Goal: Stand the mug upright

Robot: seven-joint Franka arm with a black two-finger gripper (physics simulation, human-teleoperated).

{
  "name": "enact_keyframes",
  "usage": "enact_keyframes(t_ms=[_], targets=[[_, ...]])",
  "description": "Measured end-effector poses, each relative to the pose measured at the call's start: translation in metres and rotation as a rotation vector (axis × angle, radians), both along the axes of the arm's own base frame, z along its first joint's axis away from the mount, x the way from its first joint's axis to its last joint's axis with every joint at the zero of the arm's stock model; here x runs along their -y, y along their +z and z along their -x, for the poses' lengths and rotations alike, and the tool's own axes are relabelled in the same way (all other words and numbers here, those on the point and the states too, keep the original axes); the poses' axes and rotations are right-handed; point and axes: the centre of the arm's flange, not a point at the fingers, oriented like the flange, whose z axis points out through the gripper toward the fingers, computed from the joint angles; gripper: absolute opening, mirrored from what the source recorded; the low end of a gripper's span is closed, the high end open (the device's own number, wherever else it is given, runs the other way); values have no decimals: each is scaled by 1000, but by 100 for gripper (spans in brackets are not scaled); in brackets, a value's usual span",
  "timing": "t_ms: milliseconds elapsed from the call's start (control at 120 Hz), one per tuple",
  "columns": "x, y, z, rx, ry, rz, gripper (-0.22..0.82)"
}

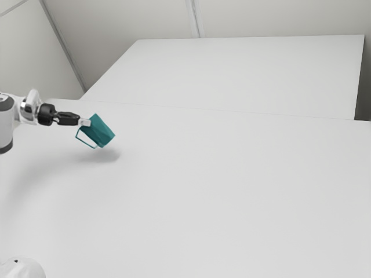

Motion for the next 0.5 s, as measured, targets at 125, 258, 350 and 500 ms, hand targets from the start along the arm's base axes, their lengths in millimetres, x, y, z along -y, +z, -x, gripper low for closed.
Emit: enact_keyframes(t_ms=[125, 258, 350, 500], targets=[[18, -3, 3, 5, -34, 5, -18], [38, -2, 7, 8, -69, -10, -18], [51, -2, 12, 4, -89, -19, -18], [71, 2, 17, 11, -115, -37, -18]])
